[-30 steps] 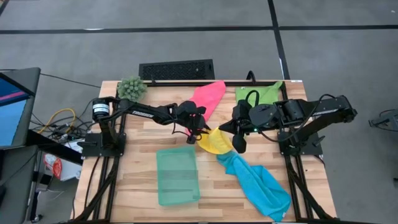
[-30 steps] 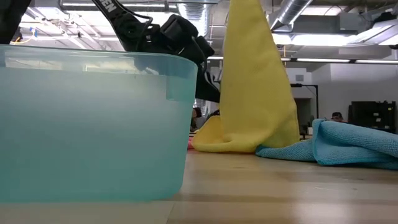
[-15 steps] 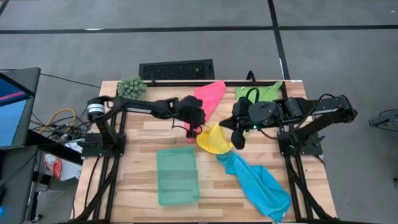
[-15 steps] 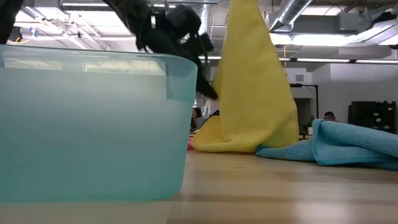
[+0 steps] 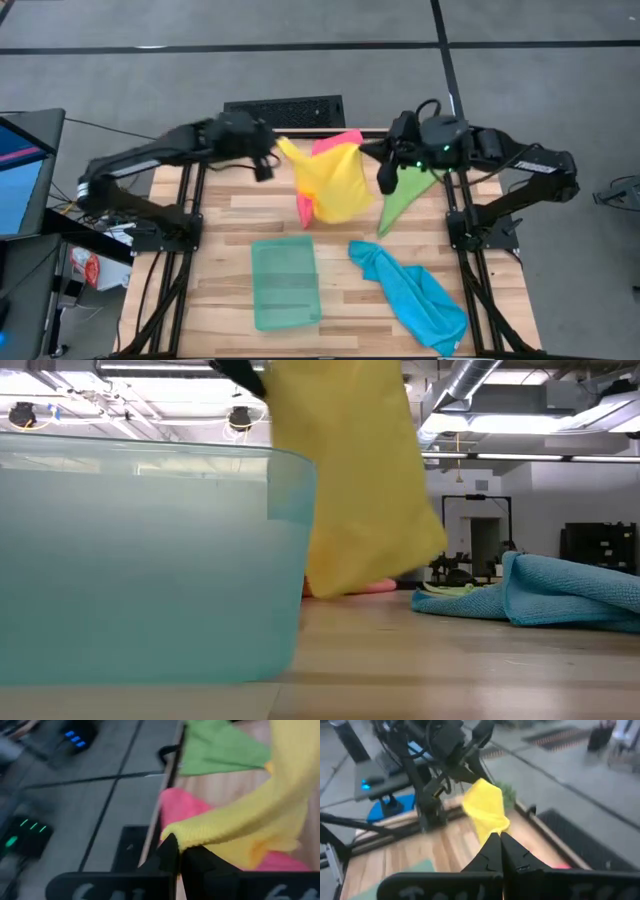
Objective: Fold microfiber towels
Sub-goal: Fold the yellow towel
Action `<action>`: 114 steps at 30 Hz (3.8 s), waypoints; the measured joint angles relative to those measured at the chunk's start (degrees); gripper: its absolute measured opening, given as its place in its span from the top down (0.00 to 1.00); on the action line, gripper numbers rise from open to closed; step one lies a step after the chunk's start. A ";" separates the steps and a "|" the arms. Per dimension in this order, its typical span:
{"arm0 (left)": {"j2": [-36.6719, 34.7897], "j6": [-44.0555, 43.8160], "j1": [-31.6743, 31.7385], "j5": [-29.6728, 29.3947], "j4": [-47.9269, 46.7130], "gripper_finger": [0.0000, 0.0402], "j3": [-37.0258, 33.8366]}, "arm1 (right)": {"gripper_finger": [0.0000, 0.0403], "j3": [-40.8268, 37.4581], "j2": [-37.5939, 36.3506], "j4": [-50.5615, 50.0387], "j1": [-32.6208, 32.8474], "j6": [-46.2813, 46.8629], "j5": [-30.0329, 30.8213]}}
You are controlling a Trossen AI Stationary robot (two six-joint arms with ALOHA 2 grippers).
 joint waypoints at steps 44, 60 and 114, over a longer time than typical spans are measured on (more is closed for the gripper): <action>1.91 -0.19 32.21 -6.32 -16.28 1.00 12.36 | 0.99 1.91 23.71 36.94 -24.53 -18.83 -12.88; -19.62 -23.01 18.63 -1.48 -22.20 1.00 -23.78 | 1.00 -8.14 22.67 20.91 -15.47 -14.11 -19.68; -14.81 -63.92 -5.57 -8.79 -12.48 1.00 -40.35 | 1.00 -25.90 23.51 31.19 -25.07 -6.77 -38.00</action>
